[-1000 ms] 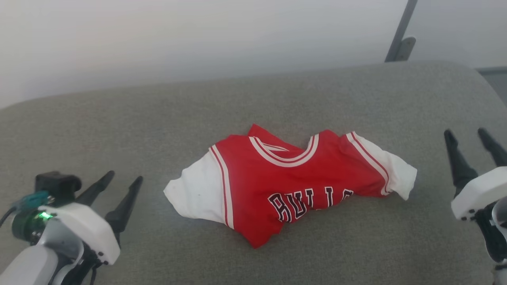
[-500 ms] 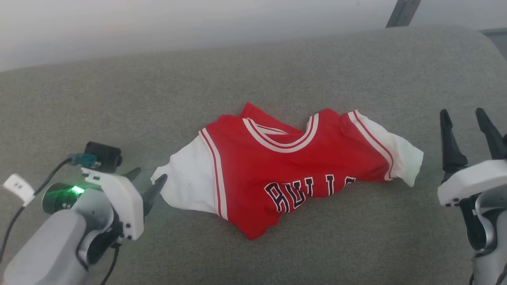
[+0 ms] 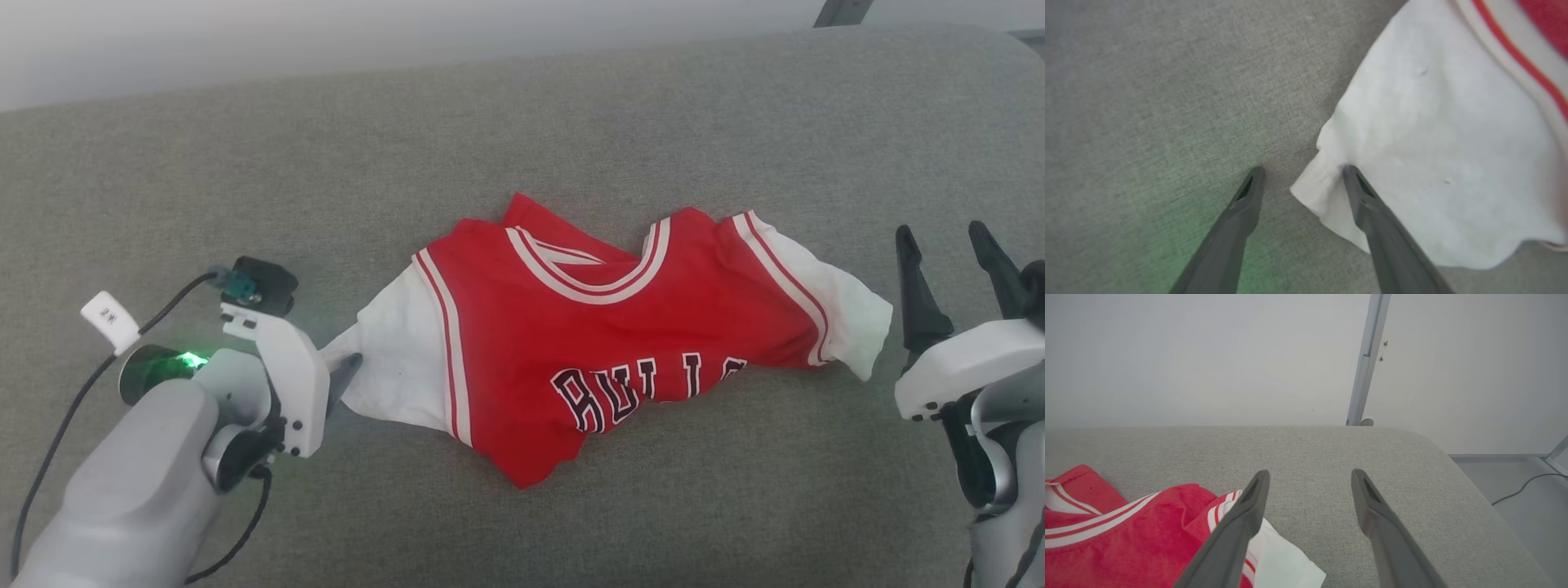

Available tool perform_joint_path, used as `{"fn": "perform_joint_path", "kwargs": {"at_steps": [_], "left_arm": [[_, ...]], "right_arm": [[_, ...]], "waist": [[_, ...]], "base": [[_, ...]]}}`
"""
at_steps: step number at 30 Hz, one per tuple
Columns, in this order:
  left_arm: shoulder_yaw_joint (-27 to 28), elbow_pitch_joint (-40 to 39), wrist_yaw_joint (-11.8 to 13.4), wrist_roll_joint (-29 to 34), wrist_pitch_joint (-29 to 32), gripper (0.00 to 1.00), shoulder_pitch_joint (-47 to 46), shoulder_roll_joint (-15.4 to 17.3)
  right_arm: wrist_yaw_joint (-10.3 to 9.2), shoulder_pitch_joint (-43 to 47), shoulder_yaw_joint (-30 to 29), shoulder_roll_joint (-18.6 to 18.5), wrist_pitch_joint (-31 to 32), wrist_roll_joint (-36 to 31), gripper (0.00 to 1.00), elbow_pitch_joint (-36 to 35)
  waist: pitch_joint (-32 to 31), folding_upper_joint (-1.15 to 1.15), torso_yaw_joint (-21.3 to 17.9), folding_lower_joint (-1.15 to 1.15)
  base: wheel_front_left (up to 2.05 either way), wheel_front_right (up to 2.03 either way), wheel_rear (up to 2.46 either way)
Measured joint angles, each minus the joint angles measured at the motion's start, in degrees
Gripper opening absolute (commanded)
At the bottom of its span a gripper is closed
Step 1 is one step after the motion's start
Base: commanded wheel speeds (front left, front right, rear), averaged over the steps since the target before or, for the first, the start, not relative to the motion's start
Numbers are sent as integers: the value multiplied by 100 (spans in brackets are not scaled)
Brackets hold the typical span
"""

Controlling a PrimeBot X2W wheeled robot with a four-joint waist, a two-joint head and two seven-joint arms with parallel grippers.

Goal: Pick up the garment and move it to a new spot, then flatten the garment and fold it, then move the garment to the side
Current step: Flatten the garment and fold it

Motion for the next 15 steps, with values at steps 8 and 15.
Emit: {"fn": "perform_joint_path", "kwargs": {"at_steps": [8,15], "left_arm": [[-220,744,-52,-30,452,100,-439,-396],[-489,1212,-102,10,812,0,-726,-653]], "right_arm": [[0,-51,108,-88,202,-57,100,58],[0,-76,112,-101,372,-66,100,59]], "waist": [[-25,0,39,0],[-84,0,103,0]], "base": [[0,0,0],[0,0,0]]}}
